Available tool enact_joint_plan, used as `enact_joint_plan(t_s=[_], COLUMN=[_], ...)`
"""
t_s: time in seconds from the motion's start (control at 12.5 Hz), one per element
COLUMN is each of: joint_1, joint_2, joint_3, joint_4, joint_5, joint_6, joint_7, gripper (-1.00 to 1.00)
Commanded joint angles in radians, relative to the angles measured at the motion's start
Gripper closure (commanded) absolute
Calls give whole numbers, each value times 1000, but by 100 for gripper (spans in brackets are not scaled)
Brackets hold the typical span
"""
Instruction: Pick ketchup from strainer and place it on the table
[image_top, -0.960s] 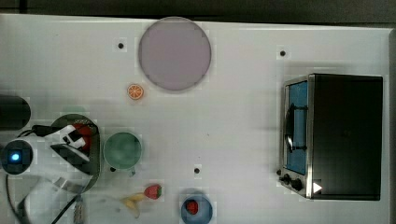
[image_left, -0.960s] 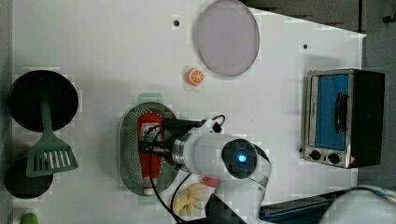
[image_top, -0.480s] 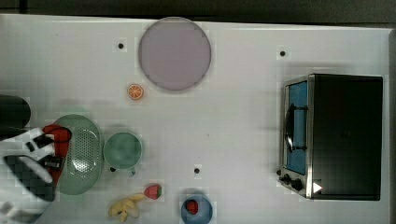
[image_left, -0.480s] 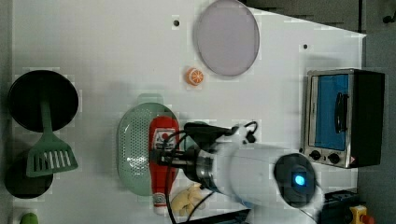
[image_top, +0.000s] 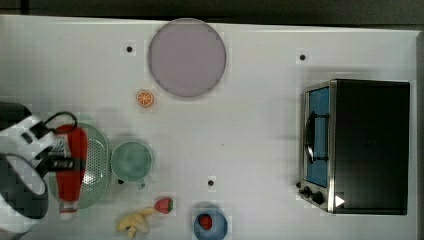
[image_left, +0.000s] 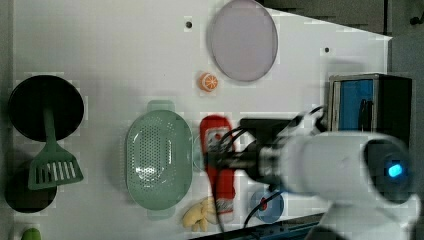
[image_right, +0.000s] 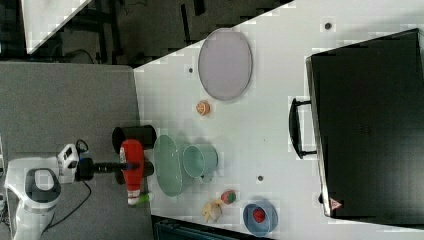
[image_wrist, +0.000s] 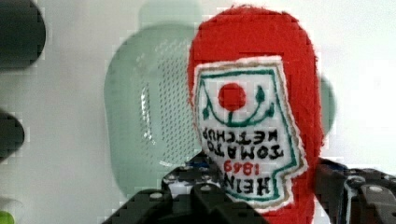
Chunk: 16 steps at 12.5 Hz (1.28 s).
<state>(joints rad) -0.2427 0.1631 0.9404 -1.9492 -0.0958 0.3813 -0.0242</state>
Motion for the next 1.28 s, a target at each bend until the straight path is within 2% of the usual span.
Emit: enact_joint_plan(t_s=[0.08,0.4,0.72,0.96,1.28], joint_1=[-152,-231,-265,-269,-269], joint_2=[-40,-79,-69,-69,-63], joint_3=[-75,-205,-358,-457,-515], joint_4=[67,71,53,-19,-191], joint_5=[12,12,12,12,12], joint_6=[-29,-28,-27,18,234], joint_7=[-208,-439,-550,-561,-561], gripper=[-13,-13,-13,-13,-13])
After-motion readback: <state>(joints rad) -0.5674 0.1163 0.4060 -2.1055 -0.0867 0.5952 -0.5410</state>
